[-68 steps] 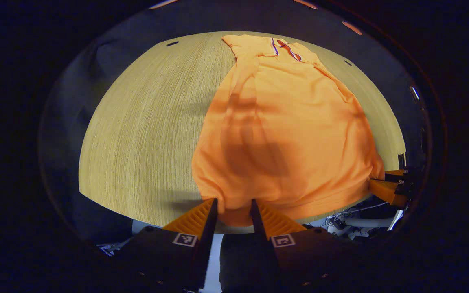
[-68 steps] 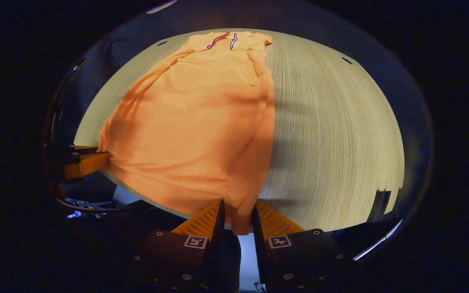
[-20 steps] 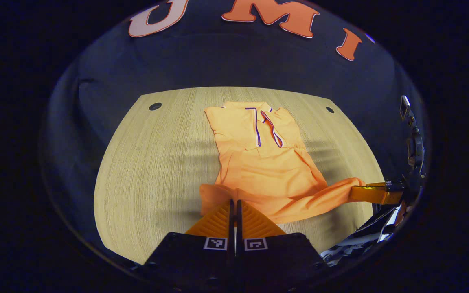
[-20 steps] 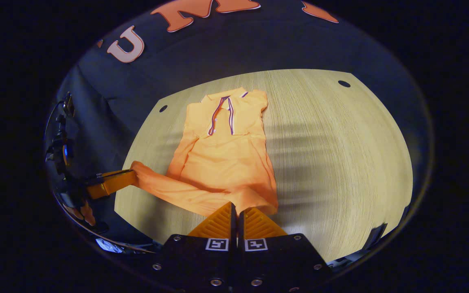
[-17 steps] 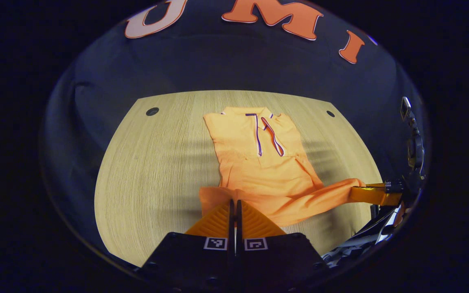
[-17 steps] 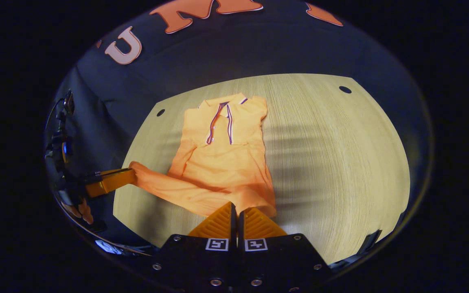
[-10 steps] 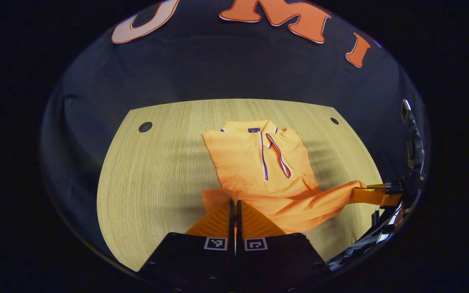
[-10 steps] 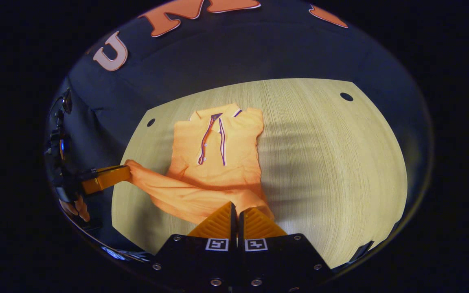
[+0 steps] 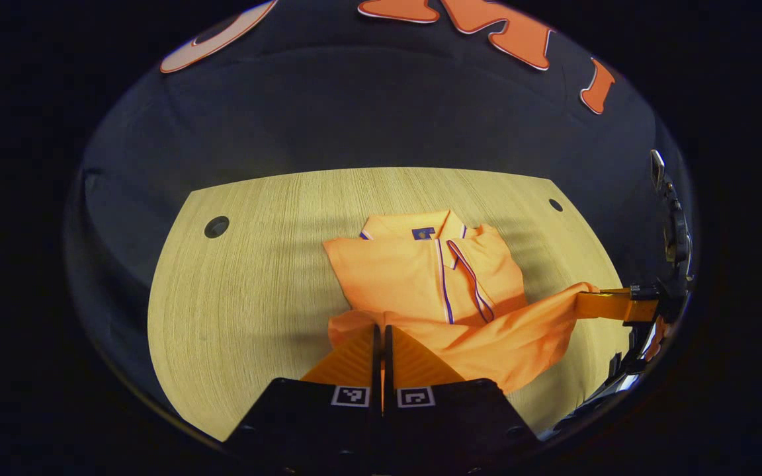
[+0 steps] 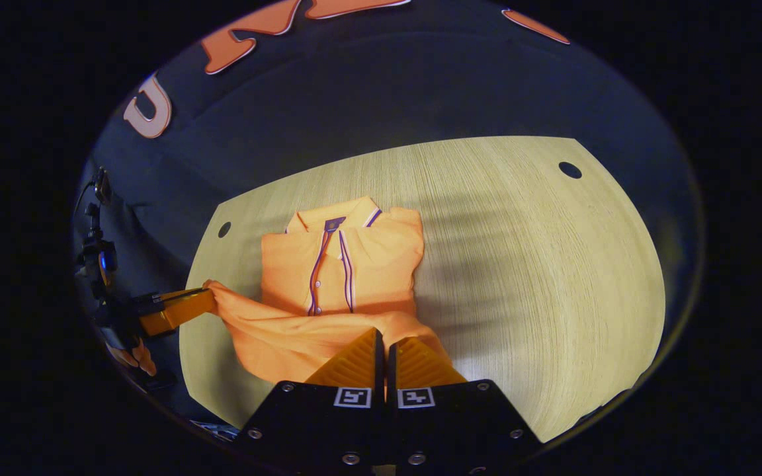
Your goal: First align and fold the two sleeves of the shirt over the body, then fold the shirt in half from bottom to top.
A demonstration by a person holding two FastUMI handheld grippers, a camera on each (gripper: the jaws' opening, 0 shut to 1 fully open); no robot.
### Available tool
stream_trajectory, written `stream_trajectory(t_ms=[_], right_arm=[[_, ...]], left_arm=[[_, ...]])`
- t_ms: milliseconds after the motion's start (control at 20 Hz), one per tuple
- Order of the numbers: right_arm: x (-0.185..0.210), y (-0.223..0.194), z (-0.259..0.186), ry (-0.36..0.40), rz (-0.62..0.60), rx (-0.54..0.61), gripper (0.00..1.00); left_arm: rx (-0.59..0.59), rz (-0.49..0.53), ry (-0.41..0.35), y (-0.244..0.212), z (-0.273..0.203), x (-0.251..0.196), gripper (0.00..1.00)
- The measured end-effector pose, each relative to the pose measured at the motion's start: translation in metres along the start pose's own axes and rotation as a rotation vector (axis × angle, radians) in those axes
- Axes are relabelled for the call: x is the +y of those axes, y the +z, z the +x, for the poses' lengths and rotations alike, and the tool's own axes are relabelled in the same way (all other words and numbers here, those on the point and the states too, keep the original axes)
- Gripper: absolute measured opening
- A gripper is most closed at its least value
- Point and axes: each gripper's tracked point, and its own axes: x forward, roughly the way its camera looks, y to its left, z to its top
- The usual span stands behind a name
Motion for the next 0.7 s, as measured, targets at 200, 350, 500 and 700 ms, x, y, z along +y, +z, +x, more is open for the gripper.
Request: stream_trajectory(t_ms=[200, 350, 500, 700], right_arm=[[-0.01, 0.019, 0.015, -0.019, 0.033, -0.004, 0.0], [-0.019, 0.033, 0.027, -0.03, 0.036, -0.004, 0.0], [-0.024, 0.047, 0.044, -0.042, 0.04, 0.004, 0.01], [-0.02, 0.068, 0.071, -0.056, 0.032, 0.013, 0.01]], left_arm=[[-0.013, 0.012, 0.017, 0.016, 0.022, 0.012, 0.01], [-0.014, -0.049, 0.015, 0.027, 0.041, 0.019, 0.01], [-0.021, -0.073, 0.019, 0.043, 0.06, 0.022, 0.01], [-0.042, 0.029, 0.062, 0.062, 0.08, 0.031, 0.01]])
